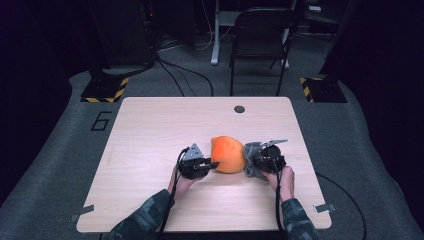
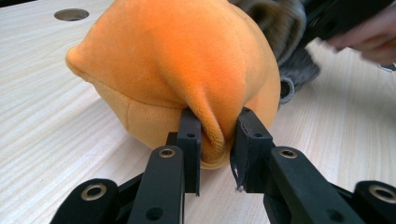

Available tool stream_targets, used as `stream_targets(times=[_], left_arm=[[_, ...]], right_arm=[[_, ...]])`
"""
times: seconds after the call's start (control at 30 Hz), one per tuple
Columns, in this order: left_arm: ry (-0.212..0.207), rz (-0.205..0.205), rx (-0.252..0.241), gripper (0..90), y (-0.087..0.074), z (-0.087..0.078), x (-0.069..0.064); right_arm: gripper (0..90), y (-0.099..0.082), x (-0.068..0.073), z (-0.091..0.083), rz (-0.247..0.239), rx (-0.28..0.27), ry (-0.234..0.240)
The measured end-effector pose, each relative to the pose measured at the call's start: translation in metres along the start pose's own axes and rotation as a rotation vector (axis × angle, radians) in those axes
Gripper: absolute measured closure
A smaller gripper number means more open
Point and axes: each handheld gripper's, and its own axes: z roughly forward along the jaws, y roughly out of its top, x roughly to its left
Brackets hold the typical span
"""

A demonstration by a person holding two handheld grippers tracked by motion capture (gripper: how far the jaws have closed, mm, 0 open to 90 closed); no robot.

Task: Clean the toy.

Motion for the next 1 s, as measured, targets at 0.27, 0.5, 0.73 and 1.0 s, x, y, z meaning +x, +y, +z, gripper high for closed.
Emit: stream_targets(times=[0.27,0.5,0.73,1.0], left_arm=[[0.01,0.012,0.005,74.0,0.002,0.001,-0.002],[0.005,0.006,0.017,73.9,0.0,0.001,-0.001],[0.004,0.008,0.017,73.8,0.001,0.0,-0.002],[-0.005,0.007,0.01,73.8,0.002,0.001,-0.001]], right_arm=[[75.2,0.022,0.046,-0.048,-0.099,-0.187,0.138],[74.4,0.019,0.072,-0.024,-0.181,-0.14,0.106],[74.3,0.018,0.062,-0.027,-0.166,-0.126,0.117],[73.6,0.017,0.043,-0.023,-0.129,-0.091,0.125]])
